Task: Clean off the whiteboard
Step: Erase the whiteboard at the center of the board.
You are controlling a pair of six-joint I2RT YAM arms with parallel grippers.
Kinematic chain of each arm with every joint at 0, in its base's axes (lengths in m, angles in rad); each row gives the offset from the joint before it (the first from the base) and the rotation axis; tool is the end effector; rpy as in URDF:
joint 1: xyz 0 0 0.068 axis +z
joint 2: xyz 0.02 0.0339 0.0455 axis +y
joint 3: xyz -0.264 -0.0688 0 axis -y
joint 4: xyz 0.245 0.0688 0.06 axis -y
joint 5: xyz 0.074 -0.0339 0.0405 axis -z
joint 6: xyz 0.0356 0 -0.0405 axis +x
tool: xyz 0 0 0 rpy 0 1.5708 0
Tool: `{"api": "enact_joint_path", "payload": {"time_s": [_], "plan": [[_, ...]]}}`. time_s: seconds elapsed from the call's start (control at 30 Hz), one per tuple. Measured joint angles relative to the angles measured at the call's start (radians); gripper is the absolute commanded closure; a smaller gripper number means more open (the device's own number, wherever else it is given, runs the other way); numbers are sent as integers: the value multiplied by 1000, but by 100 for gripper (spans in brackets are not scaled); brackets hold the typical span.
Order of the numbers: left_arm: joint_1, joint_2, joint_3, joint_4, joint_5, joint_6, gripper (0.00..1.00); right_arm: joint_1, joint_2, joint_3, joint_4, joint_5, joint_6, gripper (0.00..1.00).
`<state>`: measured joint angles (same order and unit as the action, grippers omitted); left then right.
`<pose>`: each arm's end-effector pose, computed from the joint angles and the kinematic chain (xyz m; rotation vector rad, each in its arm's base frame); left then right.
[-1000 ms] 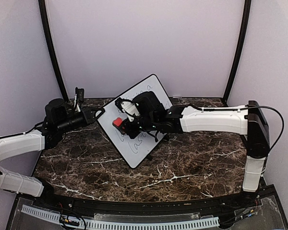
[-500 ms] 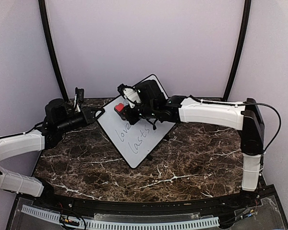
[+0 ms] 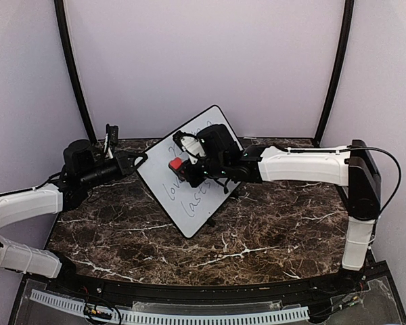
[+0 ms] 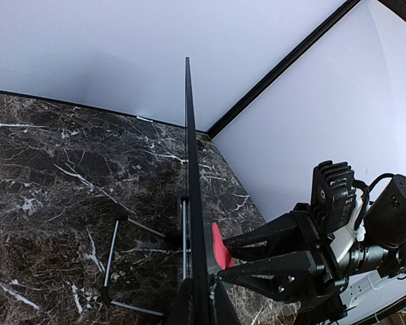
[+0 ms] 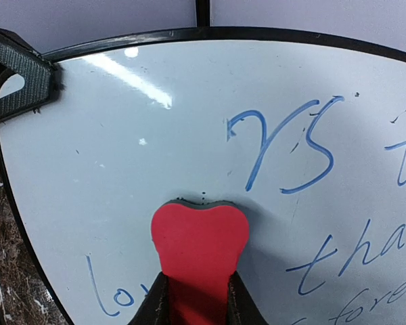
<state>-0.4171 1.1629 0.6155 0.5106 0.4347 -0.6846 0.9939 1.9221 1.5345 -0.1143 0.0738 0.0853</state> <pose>0.2334 -0.1198 0.2756 0.1322 1.7363 -1.1797 0.2511 0.3811 0.2716 -0.8901 1.9284 0.5785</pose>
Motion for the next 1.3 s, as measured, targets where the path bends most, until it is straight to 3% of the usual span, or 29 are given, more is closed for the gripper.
{"api": "enact_joint_path", "payload": {"time_s": [0.4,0.67,0.8,1.07,1.3], "plan": [[0,0,0,-1,0,-1,100,-11,97,260,-126,-19,-23,95],[0,0,0,-3,-5,-8,100,-14,119,296,-133,-27,-27,95],[0,0,0,-4,-6,-8,100,-15,112,272,-107,-31,-26,96],[0,0,0,-4,-3,-7,100,-17,17,35,-18,-44,-16,96],[0,-1,0,-4,0,-6,100,-19,-19,-59,21,-47,3,96]]}}
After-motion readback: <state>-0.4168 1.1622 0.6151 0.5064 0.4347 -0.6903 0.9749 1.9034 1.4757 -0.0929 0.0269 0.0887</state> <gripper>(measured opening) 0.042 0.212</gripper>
